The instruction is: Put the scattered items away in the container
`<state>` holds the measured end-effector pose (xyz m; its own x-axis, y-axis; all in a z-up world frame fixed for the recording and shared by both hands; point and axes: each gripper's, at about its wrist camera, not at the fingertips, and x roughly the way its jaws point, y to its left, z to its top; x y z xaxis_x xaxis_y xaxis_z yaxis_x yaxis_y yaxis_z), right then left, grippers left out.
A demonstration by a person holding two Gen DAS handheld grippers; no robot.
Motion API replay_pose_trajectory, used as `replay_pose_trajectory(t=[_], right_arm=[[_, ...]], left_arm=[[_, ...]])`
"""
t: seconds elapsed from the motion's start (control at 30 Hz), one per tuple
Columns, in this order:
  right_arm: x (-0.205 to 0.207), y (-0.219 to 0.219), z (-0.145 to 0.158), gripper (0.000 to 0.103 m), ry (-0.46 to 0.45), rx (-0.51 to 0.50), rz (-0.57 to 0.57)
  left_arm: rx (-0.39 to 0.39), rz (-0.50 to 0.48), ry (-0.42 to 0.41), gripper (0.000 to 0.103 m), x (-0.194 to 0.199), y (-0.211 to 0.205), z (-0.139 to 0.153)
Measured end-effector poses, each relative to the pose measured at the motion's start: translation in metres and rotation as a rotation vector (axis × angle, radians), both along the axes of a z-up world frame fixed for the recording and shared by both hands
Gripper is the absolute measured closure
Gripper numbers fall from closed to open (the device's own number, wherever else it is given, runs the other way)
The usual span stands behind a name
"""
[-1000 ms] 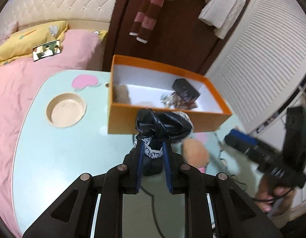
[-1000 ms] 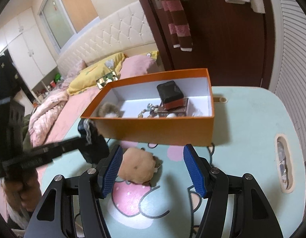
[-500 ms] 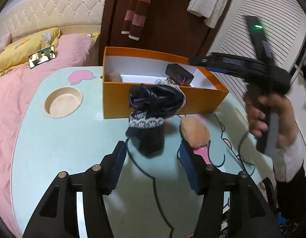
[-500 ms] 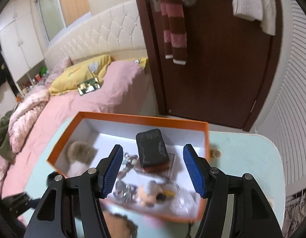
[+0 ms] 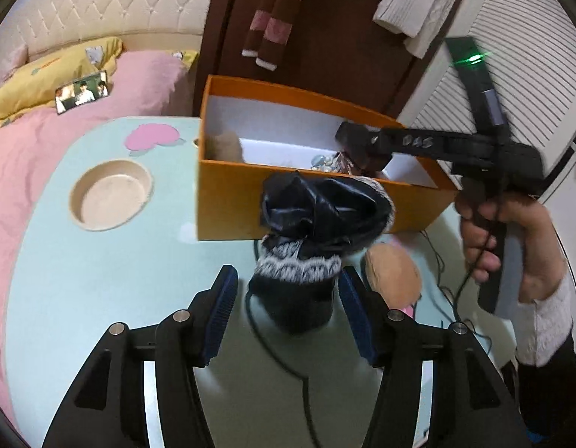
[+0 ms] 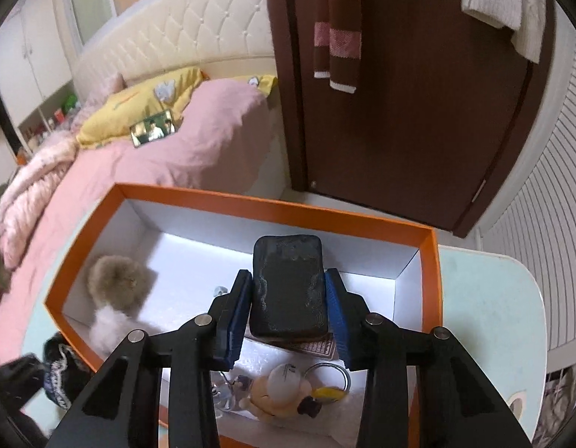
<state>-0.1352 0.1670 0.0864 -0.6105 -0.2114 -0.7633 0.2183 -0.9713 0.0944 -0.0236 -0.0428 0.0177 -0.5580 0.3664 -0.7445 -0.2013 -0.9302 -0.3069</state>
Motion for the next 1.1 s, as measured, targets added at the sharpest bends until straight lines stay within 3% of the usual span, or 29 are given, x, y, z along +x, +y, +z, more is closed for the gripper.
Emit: replay_pose_trajectory(t=[0.07,0.1,0.17,0.37,0.47,0.63,0.8,0.93,1.1], right_arm=[[0.006,0.005,0.008,0.065,0.028,-0.041,-0.005],[0.010,0.006,0.014,0.065,0.043,-0.060,-0.004],[0.020,0.009,0.025,0.065,0.064,-0.088,0.002],[0.074,0.023,0.062,0.065,0.124,-0.140,0.042],[0.100,0.029,0.068,0.065,0.109,-0.152,0.054],[0.130,0.034,0.046,0.065,0.036,-0.105,0.036],[0.138,0.038,0.009,0.065,-0.047,-0.094,0.003],[0.141,0.040,-0.014,0.065,-0.075,-0.081,-0.029],[0.141,0.041,-0.022,0.064,-0.059,-0.084,-0.025]], left_arm=[[-0.002,0.000,-0.011,0.047,-0.004,0.003,-0.003],[-0.004,0.001,-0.017,0.057,-0.005,0.003,-0.004],[0.010,-0.008,-0.031,0.065,-0.005,0.001,-0.003],[-0.006,-0.035,-0.087,0.066,0.014,-0.004,0.007],[0.001,-0.048,-0.149,0.066,0.022,-0.005,0.007],[0.004,-0.035,-0.193,0.061,0.026,-0.003,-0.001],[-0.031,-0.002,-0.150,0.039,0.029,-0.005,0.005],[-0.041,0.010,-0.088,0.038,0.033,-0.010,0.018],[-0.036,0.023,-0.046,0.038,0.026,-0.019,0.035]])
